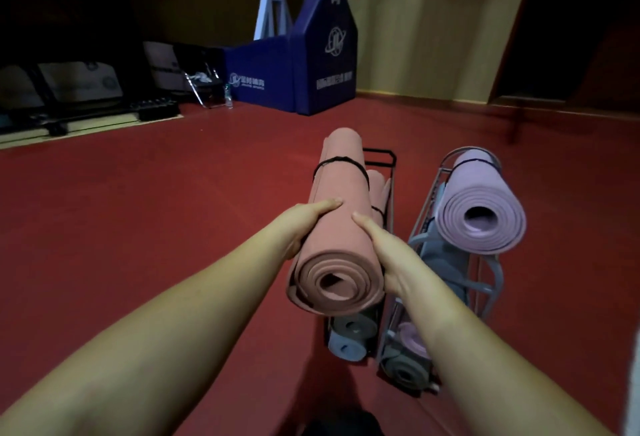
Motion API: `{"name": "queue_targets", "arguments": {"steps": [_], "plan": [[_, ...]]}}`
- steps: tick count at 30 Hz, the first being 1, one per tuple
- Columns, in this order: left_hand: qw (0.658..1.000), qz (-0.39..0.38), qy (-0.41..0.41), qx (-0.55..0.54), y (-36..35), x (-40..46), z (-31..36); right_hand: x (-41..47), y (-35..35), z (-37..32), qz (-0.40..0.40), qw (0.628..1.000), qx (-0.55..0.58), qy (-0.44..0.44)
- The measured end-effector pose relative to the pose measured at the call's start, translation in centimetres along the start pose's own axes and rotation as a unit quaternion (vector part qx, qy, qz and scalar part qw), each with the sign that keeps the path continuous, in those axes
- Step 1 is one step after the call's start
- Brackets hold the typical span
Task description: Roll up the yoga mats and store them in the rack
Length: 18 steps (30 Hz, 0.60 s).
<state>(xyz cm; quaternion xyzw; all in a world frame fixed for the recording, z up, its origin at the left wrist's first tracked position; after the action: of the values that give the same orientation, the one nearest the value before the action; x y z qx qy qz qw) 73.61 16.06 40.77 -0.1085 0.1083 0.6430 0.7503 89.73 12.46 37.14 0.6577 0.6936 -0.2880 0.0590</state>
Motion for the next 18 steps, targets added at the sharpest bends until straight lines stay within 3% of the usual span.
{"name": "queue_targets", "arguments": {"steps": [9,13,18], "plan": [[0.994,-0.064,-0.02,0.083,-3.3,9.0,4.1,9.6,4.2,-7.9,0.058,0.998,0.011,0.002],[0.991,-0.044,-0.017,0.129,-4.2,11.8,3.3,13.1,5.8,-8.6,0.072,0.997,0.001,-0.004],[0.993,-0.031,-0.043,0.109,-4.2,14.9,2.4,16.1,6.6,-9.5,0.074,0.997,0.0,0.019]]}}
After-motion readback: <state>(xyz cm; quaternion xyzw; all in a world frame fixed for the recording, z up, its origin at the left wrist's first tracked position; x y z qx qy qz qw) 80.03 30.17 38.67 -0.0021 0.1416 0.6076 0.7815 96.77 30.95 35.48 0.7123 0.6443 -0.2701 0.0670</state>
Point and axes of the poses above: each hand's wrist, its own x-axis towards the middle knuckle, its own y-axis out of the back of the hand, z = x × y, the point moved 3 cm from there along x, towards the middle knuckle, and after that the axes turned 2 degrees about -y, right-handed, at the moved point
